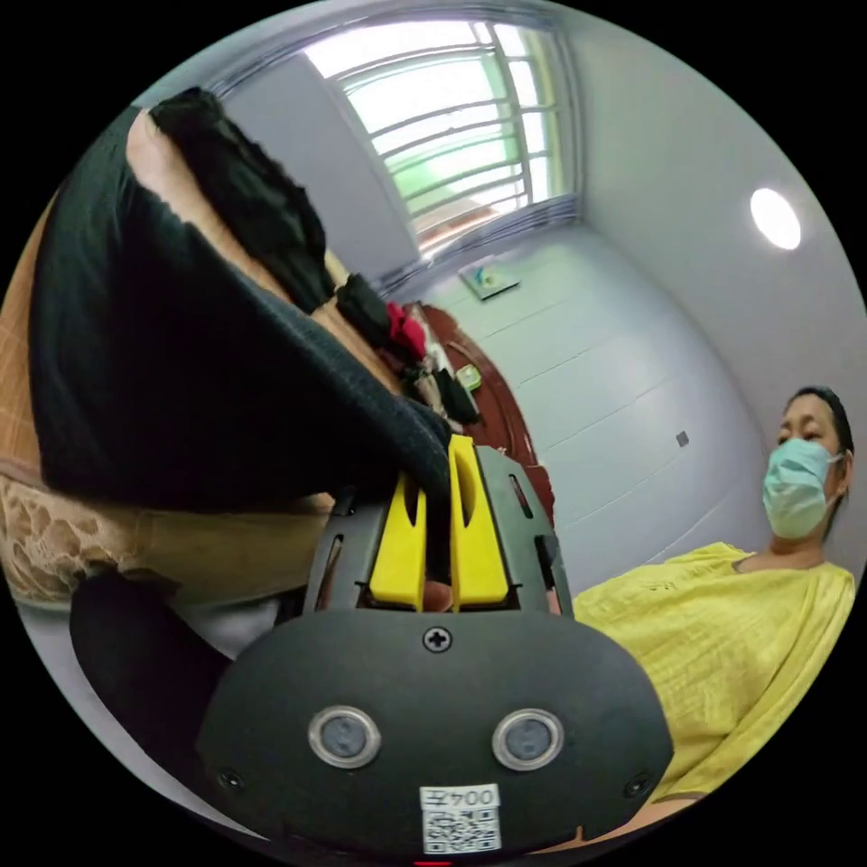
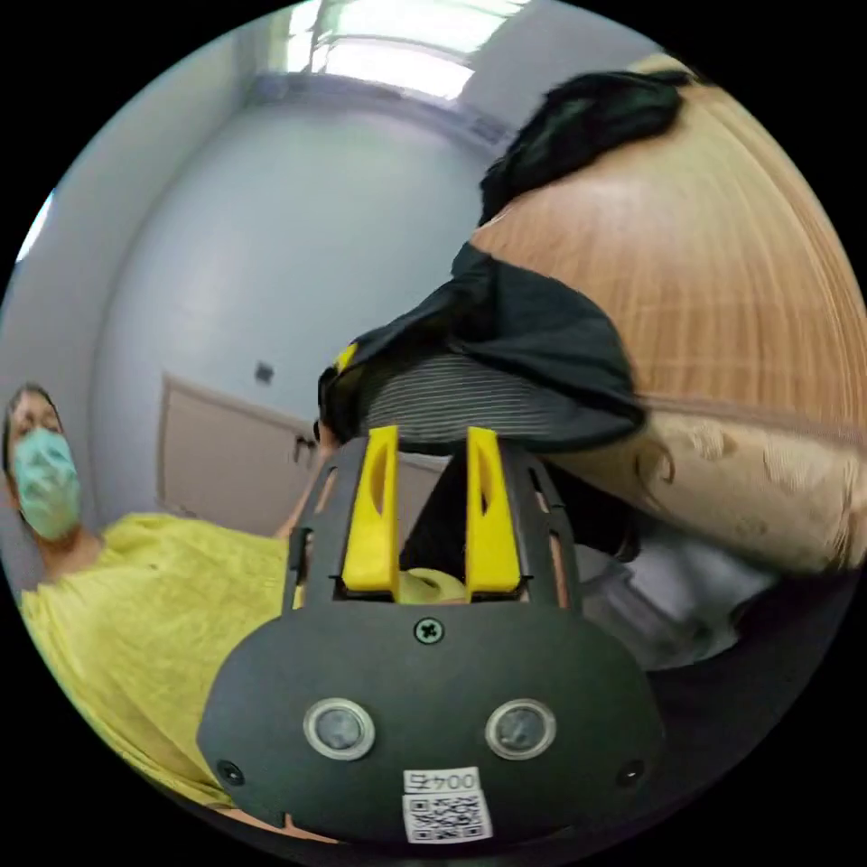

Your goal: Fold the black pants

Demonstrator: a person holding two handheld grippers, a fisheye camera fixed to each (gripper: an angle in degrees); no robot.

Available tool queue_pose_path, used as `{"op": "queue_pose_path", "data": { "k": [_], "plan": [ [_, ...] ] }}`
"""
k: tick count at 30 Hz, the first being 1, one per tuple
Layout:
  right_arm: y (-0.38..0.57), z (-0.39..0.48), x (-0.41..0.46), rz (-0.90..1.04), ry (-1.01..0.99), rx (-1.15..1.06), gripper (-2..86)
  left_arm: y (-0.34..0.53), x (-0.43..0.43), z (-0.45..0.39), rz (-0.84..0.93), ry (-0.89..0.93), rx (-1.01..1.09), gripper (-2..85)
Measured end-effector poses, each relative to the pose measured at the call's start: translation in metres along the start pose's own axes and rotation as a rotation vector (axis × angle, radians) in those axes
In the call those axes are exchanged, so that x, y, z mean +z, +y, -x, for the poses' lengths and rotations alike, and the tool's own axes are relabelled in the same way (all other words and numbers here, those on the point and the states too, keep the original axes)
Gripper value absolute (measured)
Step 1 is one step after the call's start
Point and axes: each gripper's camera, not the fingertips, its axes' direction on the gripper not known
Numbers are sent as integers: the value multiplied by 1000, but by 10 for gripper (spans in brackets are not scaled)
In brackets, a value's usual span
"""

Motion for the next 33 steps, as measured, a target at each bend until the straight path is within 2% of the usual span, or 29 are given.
{"op": "queue_pose_path", "data": {
  "k": [1,3,7,14,16,17,19,21,26,29,33],
  "plan": [
    [2,-28,-17,-39,-60,124,234,-1,-16,-9,-30,7,24,58],
    [7,-64,-32,-86,-162,267,266,0,-35,-21,-54,-4,53,58],
    [7,-105,-25,-101,-328,430,295,9,-54,-40,-65,-15,93,58],
    [-6,-152,1,-42,-431,555,293,21,-52,-68,-19,-2,155,58],
    [-10,-162,-3,-35,-474,550,246,24,-57,-79,-10,3,179,58],
    [-11,-163,-4,-31,-494,534,226,25,-58,-81,-5,5,185,58],
    [-14,-162,-20,-63,-641,424,103,27,-66,-90,3,-4,206,59],
    [-17,-156,-42,-115,-646,370,72,30,-75,-95,-6,-20,216,59],
    [-48,-116,-112,-189,-581,196,52,33,-105,-107,-91,-9,245,59],
    [-88,-56,-161,-219,-559,5,50,23,-111,-140,-135,-11,344,62],
    [-140,76,-229,-221,-486,-337,51,0,-106,-198,-171,68,487,83]
  ]
}}
